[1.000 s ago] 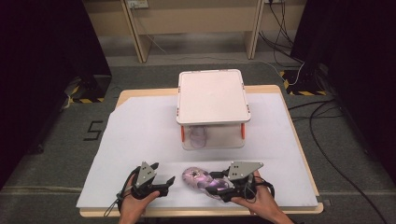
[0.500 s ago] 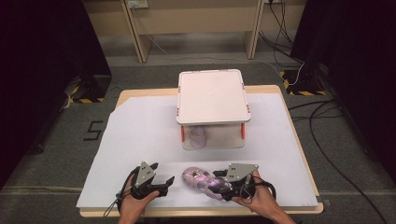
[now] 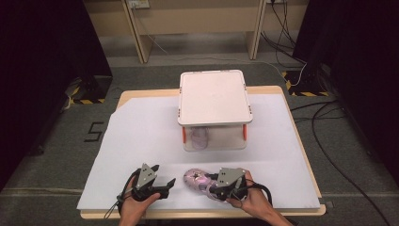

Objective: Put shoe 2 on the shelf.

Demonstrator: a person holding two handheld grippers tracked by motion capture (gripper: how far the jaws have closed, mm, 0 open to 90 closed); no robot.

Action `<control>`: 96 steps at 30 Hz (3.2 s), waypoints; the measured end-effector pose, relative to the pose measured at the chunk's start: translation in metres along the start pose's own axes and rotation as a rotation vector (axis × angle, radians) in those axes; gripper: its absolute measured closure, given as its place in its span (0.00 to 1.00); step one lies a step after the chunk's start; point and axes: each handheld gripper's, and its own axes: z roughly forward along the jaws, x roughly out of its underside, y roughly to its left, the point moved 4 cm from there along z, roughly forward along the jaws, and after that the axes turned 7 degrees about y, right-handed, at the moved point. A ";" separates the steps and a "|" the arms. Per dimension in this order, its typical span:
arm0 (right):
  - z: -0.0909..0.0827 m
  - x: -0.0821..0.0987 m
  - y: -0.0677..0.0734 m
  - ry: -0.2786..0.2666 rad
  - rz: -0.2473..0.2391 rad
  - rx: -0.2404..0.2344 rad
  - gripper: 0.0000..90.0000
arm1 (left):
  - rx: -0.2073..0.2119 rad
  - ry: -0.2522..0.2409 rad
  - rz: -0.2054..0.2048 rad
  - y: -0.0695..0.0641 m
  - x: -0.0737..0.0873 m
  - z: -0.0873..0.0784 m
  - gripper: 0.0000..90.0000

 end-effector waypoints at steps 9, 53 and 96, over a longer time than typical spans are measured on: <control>-0.007 -0.004 0.005 0.014 -0.065 0.084 0.86 | -0.003 -0.005 0.002 0.001 0.000 -0.002 0.21; 0.007 0.007 -0.123 0.079 0.173 0.536 0.91 | 0.000 -0.002 0.005 -0.001 0.003 -0.002 0.21; -0.019 0.048 -0.064 0.030 0.369 0.279 0.35 | 0.011 0.011 0.021 -0.004 0.003 -0.001 0.21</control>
